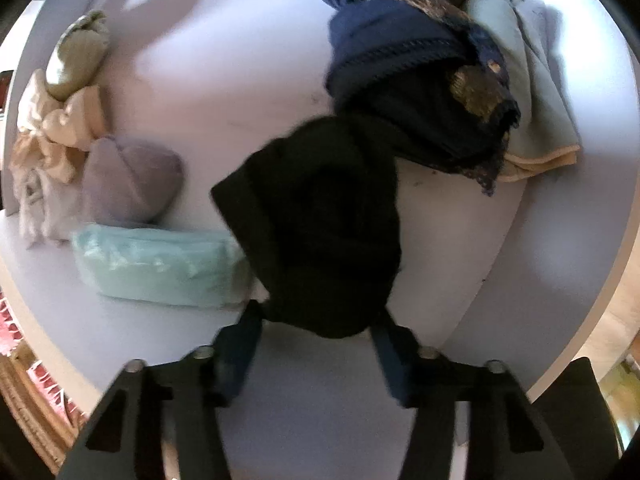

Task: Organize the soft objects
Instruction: 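Move the left gripper back to the shelf while the right gripper moves to the navy cloth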

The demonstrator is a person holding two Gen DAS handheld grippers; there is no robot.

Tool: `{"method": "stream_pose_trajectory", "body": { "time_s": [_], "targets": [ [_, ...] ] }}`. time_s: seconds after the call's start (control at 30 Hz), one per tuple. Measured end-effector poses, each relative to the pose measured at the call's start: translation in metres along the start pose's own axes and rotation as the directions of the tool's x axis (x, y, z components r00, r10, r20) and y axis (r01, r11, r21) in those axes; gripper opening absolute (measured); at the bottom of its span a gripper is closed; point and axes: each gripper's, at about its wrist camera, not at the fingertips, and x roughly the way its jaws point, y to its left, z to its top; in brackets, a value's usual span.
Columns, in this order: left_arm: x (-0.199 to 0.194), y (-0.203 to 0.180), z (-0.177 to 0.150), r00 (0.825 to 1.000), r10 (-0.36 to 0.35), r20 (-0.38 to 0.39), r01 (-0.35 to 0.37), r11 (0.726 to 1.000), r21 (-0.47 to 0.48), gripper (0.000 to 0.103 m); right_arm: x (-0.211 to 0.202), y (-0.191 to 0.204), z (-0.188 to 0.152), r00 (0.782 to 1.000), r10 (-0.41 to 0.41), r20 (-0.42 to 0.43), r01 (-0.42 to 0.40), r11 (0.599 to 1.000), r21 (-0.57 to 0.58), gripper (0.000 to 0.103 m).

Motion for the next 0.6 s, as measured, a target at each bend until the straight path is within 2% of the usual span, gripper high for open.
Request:
{"method": "stream_pose_trajectory", "body": {
  "time_s": [0.13,0.27,0.37,0.47,0.6],
  "targets": [
    [0.016,-0.005,-0.017,0.998,-0.001,-0.057,0.001,1.000,0.005,0.096,-0.007,0.002,0.000,0.999,-0.003,0.034,0.003,1.000,0.004,0.044],
    [0.036,-0.006,-0.029,0.991,0.016,-0.135,-0.013,1.000,0.018,0.096,-0.027,0.000,-0.001,0.995,0.030,0.091,-0.033,0.999,0.034,0.042],
    [0.055,-0.005,-0.036,0.978,0.068,-0.197,-0.061,0.997,0.040,0.096,-0.039,-0.001,-0.005,0.992,0.058,0.114,-0.065,0.996,0.059,0.041],
    [0.075,0.003,-0.044,0.956,0.096,-0.276,-0.090,0.995,0.032,0.096,-0.053,-0.004,-0.012,0.985,0.096,0.145,-0.109,0.990,0.086,0.040],
    [0.090,0.012,-0.051,0.940,0.136,-0.314,-0.134,0.991,0.029,0.096,-0.071,-0.010,-0.026,0.970,0.130,0.204,-0.155,0.982,0.109,0.037]
  ]
}}
